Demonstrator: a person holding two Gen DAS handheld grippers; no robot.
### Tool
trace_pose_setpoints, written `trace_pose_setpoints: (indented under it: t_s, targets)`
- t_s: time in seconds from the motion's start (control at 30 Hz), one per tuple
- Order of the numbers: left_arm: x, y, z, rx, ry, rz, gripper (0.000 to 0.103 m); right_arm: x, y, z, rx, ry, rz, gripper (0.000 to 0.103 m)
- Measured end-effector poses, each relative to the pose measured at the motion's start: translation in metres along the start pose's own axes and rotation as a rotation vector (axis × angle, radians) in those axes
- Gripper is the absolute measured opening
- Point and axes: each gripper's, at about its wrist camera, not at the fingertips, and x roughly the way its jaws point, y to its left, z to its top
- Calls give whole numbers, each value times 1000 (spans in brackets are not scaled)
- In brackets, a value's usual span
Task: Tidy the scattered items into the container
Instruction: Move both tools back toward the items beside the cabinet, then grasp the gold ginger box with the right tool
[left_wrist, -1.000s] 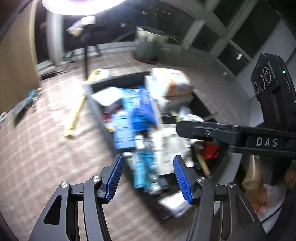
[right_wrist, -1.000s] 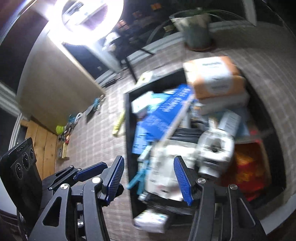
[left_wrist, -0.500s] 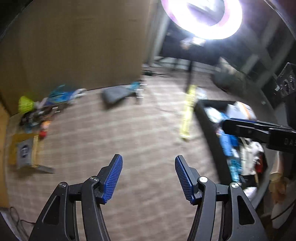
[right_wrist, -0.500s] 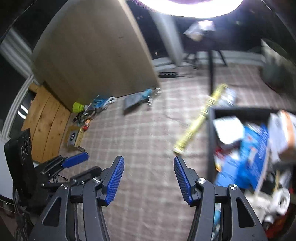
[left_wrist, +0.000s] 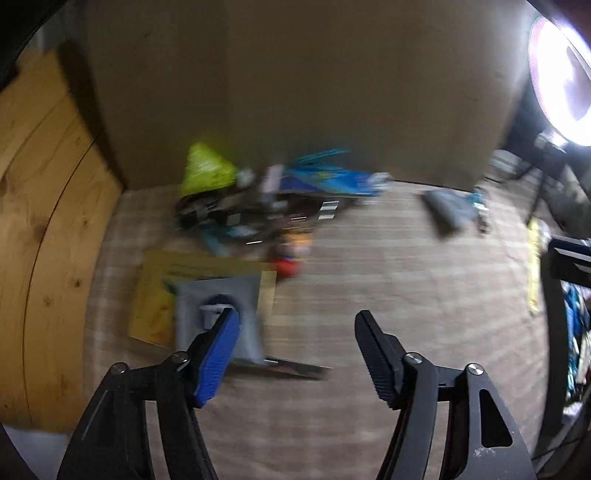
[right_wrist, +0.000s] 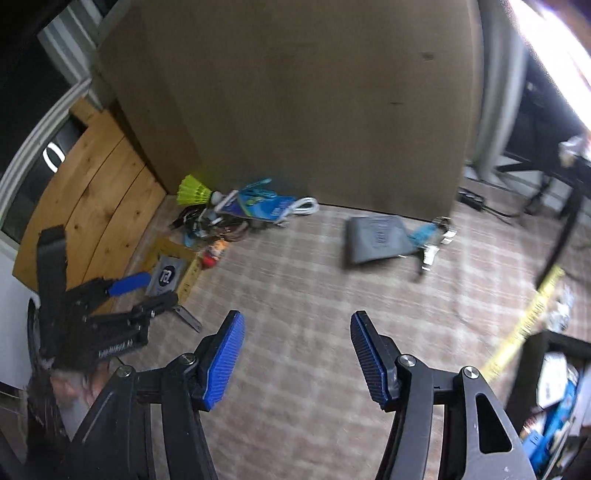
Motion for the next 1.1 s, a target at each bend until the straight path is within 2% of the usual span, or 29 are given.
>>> trace_pose_setpoints:
  t_s: [0.07, 0.2, 0.3, 0.4, 0.57, 0.67, 0.8, 0.9, 1.1]
  targets:
    - [14, 36, 6, -70, 18, 21, 69, 12, 7, 5, -2, 14, 15, 56]
    - [32, 94, 14, -198, 30, 13, 69, 37, 19, 12, -1, 51, 39, 56]
    - [43, 120, 17, -265, 47, -4, 69, 52, 21, 13, 12, 77, 52, 56]
    - [58, 135, 17, -293, 82, -44, 70, 62, 22, 12, 26, 99, 62, 56]
    - [70, 133, 15, -280, 93, -58, 70, 66, 16, 7, 45, 117, 70, 56]
    - [70, 119, 11, -241, 79, -68, 70, 66, 12, 6, 55, 119, 64, 56]
    - [67, 75, 0, -117, 80, -102, 68, 63, 4, -1, 78, 123, 73, 56]
    - [64, 25, -13, -9, 64, -130, 68, 61, -1, -12, 80, 132, 86, 56]
    - [59, -71, -34, 139, 45, -203, 68, 54, -18, -31, 81, 140, 71, 56]
